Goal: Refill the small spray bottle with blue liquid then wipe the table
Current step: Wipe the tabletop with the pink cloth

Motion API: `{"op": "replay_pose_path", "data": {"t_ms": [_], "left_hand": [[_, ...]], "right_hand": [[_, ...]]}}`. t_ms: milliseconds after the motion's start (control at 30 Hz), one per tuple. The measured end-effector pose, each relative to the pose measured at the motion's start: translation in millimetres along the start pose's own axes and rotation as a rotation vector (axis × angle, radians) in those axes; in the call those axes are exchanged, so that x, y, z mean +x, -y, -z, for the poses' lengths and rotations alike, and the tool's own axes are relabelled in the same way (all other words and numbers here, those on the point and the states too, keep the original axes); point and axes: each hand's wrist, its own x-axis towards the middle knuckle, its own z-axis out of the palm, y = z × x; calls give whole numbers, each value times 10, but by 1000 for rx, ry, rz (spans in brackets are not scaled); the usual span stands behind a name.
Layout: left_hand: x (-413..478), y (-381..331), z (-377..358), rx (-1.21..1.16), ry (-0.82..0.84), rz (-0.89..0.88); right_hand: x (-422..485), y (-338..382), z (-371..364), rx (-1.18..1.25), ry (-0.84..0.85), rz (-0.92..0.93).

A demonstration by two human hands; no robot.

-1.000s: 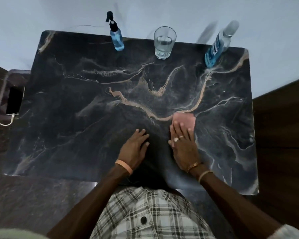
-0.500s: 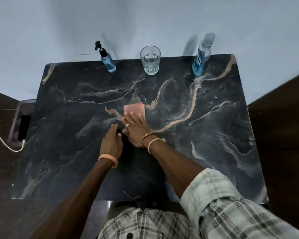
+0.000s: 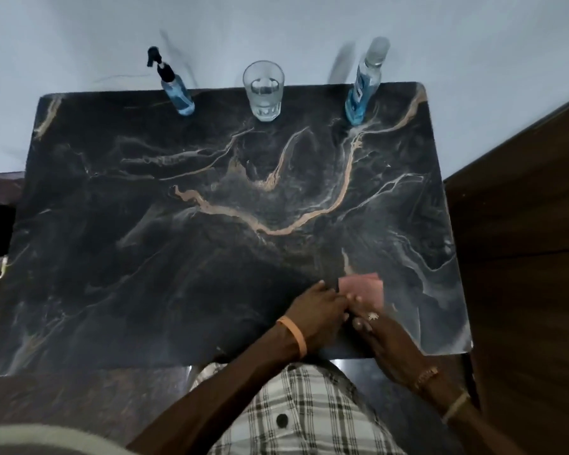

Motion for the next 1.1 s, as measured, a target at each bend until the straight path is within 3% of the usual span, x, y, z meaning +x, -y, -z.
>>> {"op": "replay_pose_path", "data": {"t_ms": [67,133,233,300,467,567,833,1100], "left_hand": [[-37,73,166,-320,-264,139],[-42,186,366,-617,-426,381],[69,214,714,-1289,-338,583],[127,269,868,-1471,-283,604],[276,285,1062,-1265,-335,605],[462,157,1058,-1211,-227,568],[1276,-387,714,-891,34,566],[1581,-751,254,-892,46,476]], "right_hand": [[99,318,169,431,-205,-204],[271,562,369,728,-394,-259],[501,872,525,1106,-531,-308],[550,965,569,1178,-534,-371],[352,728,587,1121,-472,-580],[165,573,566,1147,-486,-634],[-129,115,667,1256,-866,-760],[-235,-294,719,1186,-1108,-878]]}}
